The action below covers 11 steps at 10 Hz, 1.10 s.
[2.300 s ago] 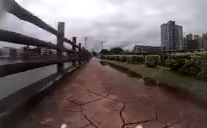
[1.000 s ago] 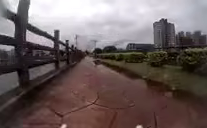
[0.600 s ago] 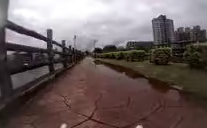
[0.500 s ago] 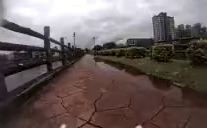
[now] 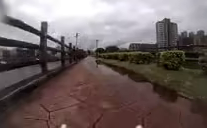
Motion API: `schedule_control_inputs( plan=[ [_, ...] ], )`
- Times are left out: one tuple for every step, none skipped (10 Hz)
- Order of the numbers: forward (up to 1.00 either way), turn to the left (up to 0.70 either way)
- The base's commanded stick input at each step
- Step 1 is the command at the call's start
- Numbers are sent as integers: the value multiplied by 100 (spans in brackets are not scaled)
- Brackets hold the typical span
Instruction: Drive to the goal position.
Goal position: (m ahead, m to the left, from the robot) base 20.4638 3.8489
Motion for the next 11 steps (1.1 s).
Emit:
schedule_control_inputs(
  plan=[
    [85,1],
    [85,1],
    [85,-1],
    [85,-4],
    [85,-2],
    [85,-1],
    [85,1],
    [85,1],
    [85,1],
    [85,1],
    [85,1]
  ],
)
